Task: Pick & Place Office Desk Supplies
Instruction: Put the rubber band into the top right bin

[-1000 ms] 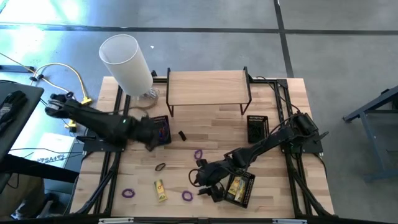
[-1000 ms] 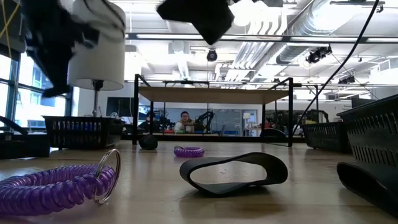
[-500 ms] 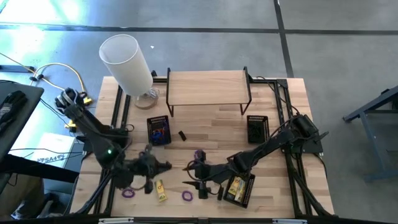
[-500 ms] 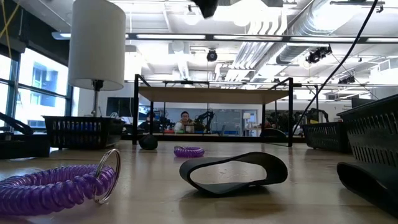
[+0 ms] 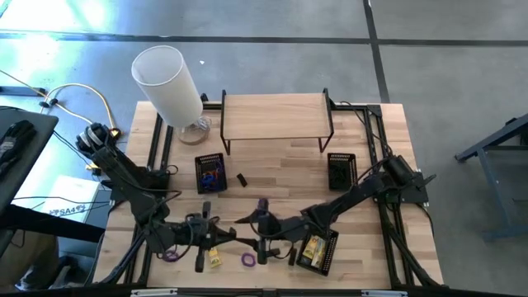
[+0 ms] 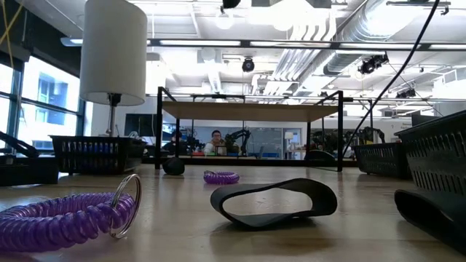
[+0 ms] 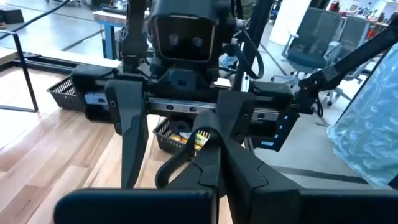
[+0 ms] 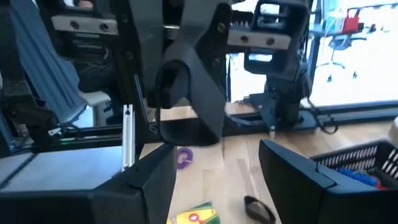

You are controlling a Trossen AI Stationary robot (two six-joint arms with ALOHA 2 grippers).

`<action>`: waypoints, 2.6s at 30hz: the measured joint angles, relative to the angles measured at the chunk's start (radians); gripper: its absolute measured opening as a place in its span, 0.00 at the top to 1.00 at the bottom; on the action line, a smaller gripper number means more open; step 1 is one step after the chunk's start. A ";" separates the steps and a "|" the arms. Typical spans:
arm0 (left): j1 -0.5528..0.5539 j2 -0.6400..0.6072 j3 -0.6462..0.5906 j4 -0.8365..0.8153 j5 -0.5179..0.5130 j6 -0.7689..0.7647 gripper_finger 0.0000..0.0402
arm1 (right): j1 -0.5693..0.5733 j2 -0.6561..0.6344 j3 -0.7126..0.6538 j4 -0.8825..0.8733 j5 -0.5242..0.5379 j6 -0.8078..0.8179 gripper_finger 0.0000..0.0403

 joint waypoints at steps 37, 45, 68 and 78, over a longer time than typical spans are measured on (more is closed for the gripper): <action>0.057 0.032 -0.001 0.040 0.033 0.033 1.00 | -0.017 0.001 0.000 -0.011 -0.145 -0.277 0.98; 0.067 0.033 -0.002 0.040 0.036 0.034 0.95 | -0.018 -0.001 0.000 -0.052 -0.205 -0.363 0.99; 0.132 0.031 -0.003 0.053 0.071 0.085 0.64 | 0.015 -0.076 0.001 -0.374 0.029 -0.426 0.99; 0.130 0.027 0.002 0.065 0.070 0.043 0.64 | 0.086 -0.131 -0.004 -0.685 0.274 -0.222 0.99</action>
